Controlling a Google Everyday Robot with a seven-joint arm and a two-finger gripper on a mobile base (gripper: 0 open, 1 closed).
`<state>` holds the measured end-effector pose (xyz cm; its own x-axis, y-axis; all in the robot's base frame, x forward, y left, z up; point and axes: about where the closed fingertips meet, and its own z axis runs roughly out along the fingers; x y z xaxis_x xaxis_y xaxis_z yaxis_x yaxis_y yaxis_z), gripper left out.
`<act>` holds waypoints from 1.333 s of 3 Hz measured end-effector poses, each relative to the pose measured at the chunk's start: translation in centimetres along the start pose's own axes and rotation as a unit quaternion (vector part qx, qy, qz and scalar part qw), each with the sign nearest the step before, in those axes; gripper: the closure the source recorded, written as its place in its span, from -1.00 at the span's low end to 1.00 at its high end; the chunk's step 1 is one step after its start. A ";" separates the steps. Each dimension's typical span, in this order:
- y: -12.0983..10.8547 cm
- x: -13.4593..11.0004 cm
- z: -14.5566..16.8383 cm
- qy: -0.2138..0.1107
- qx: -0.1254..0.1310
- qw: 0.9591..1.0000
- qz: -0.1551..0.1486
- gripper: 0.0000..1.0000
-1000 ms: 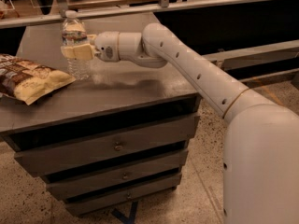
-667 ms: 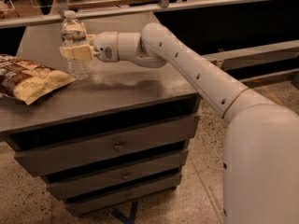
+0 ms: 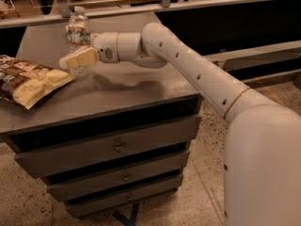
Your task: Move water bottle near brown chip bag
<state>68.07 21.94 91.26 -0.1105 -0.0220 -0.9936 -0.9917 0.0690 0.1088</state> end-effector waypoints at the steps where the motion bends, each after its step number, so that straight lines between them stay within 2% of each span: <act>1: 0.0 0.0 0.0 0.001 -0.001 1.000 -0.002 -1.00; 2: 0.2 -0.1 0.2 0.001 -0.011 1.000 -0.007 -0.67; 3: 0.2 -0.1 0.4 0.003 -0.016 1.000 -0.003 -0.50; 4: 0.2 -0.1 0.5 0.005 -0.016 1.000 -0.001 -0.85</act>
Offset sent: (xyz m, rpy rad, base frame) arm 0.0006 -0.0011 0.0027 -0.0010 -0.0295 0.0409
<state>67.87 22.41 91.34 -0.1096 -0.0311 -0.9935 -0.9934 0.0380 0.1084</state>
